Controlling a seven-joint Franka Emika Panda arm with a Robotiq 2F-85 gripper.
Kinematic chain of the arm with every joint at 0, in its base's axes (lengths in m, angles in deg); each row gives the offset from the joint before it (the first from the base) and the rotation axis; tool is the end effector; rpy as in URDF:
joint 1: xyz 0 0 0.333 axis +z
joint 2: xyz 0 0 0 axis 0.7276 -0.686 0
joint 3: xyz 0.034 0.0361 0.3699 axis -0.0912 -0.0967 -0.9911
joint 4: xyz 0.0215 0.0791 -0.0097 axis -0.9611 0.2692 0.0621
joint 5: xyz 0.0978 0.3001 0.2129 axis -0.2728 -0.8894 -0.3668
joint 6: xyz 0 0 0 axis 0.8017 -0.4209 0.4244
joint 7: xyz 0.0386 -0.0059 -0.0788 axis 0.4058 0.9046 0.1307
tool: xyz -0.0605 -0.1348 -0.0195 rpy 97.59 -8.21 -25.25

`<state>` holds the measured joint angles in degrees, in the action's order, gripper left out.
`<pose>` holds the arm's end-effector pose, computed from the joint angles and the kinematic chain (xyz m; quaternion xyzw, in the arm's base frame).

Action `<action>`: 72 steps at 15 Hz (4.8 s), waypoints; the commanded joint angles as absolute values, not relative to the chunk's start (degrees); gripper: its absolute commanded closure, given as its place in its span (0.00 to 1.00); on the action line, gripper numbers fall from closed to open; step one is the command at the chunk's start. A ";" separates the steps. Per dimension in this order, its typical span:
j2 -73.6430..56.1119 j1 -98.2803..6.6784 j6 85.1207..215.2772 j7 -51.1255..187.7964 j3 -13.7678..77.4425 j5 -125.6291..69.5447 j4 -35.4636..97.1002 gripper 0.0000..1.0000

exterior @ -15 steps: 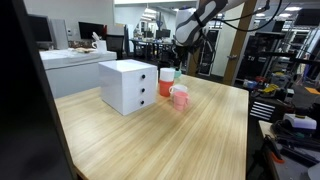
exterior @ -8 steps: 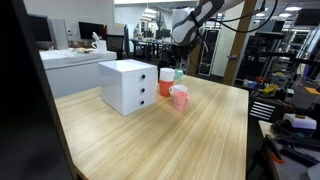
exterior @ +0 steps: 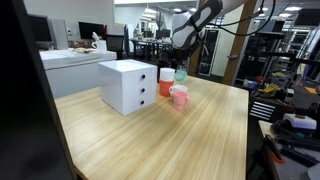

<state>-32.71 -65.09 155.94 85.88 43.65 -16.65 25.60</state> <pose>0.6554 -0.4030 0.2934 0.9764 -0.0542 0.0376 0.2057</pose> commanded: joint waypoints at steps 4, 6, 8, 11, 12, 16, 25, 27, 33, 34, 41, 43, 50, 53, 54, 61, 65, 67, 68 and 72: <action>-33.52 -64.24 156.77 83.73 45.91 -13.45 26.85 0.00; -33.64 -64.22 156.93 83.88 46.19 -12.81 27.18 0.00; -33.72 -64.19 157.04 83.87 46.60 -11.85 27.54 0.06; -33.83 -64.04 158.08 84.03 47.54 -9.66 27.99 0.06; -33.87 -63.97 158.37 83.93 47.81 -8.85 28.03 0.05; -33.85 -63.76 159.87 83.85 48.54 -6.18 28.26 0.38; -33.82 -63.14 161.29 83.59 49.44 -4.19 28.83 0.98; -33.71 -62.85 161.92 83.38 50.17 -3.38 28.74 0.98; -31.92 -62.87 159.81 84.09 49.12 -4.90 29.52 0.98; -31.41 -62.95 158.75 84.31 48.50 -5.64 29.80 0.98; -25.94 -64.33 145.77 85.98 40.97 -16.47 30.17 0.98; -24.92 -64.63 142.18 86.07 39.02 -20.07 30.25 0.98; -23.65 -66.17 133.81 88.88 37.64 -24.96 30.47 0.98; -23.70 -67.21 132.31 90.57 37.19 -26.76 30.53 0.98; -23.72 -67.49 132.20 91.12 37.18 -26.98 30.69 0.98; -21.79 -70.52 137.58 98.77 35.48 -30.44 34.27 0.98; -20.32 -73.15 139.03 105.78 33.43 -36.33 36.96 0.98; -20.16 -74.12 138.73 108.72 32.74 -39.19 37.90 0.98; -20.01 -74.42 138.42 110.13 32.60 -40.55 38.37 0.98; -19.51 -74.68 138.27 113.92 32.58 -43.81 39.49 0.98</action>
